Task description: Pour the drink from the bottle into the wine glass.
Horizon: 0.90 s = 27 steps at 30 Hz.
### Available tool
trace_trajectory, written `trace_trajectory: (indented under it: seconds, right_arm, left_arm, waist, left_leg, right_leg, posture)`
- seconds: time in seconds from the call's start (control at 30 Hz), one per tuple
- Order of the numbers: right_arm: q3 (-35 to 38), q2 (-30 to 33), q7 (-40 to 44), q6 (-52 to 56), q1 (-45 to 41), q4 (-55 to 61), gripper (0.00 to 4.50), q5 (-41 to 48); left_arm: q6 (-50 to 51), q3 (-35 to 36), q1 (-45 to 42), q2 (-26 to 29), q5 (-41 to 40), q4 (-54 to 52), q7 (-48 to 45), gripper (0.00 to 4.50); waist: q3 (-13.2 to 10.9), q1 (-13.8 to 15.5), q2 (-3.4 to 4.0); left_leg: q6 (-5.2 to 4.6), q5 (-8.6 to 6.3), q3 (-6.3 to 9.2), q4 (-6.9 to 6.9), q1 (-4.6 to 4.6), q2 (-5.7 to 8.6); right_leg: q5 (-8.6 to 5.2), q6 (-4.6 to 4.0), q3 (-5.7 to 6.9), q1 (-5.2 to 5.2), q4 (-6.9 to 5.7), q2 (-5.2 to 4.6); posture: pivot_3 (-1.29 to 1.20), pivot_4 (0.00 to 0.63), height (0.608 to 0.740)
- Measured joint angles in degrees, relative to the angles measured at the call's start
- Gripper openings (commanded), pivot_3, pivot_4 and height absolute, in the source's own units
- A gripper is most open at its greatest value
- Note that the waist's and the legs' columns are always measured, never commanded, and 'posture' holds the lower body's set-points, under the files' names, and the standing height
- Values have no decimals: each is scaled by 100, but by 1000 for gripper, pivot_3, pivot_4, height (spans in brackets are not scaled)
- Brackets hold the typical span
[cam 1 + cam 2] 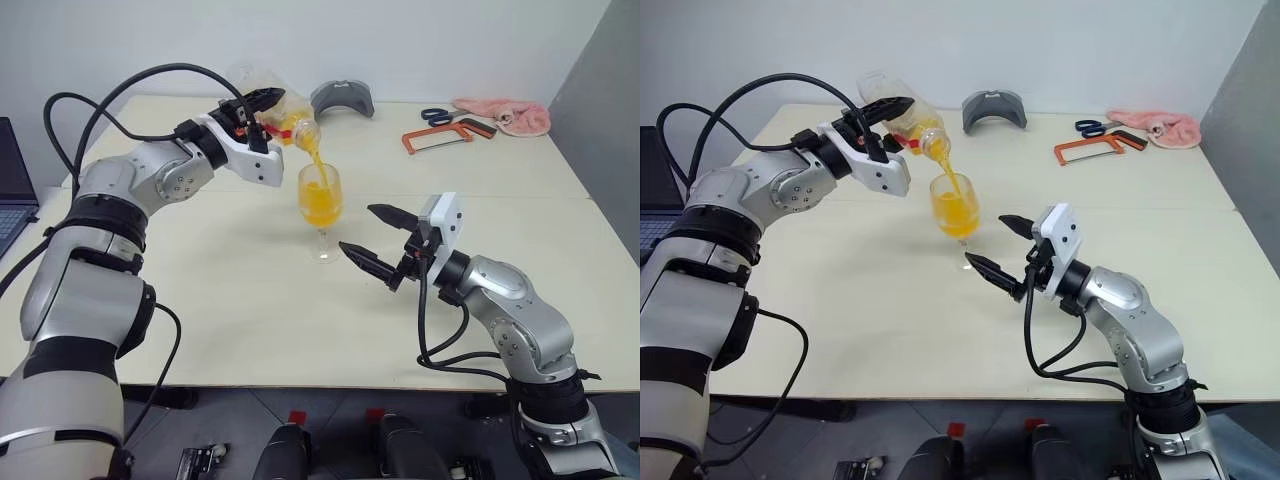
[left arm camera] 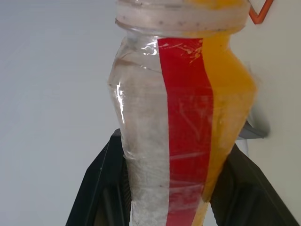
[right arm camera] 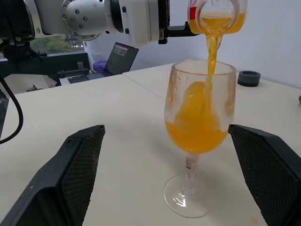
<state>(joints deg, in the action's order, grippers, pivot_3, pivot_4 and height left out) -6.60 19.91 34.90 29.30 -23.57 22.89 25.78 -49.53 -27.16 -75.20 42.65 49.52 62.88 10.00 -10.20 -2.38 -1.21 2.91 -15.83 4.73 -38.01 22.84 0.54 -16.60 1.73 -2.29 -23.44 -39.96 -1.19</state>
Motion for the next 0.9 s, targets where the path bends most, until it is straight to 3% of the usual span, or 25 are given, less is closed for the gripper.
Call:
trace_trajectory:
  seconds: [0.9]
  right_arm:
    - [-29, 52, 4, 0, 11, 0, 4500, 0]
  left_arm:
    - [33, -186, -132, 81, 225, 99, 328, 1706]
  waist:
    - [0, 0, 0]
  left_leg:
    - [0, 0, -1, -2, 0, 0]
  right_leg:
    - [0, 0, 0, -1, -2, 0]
  posture:
    - [0, 150, 740]
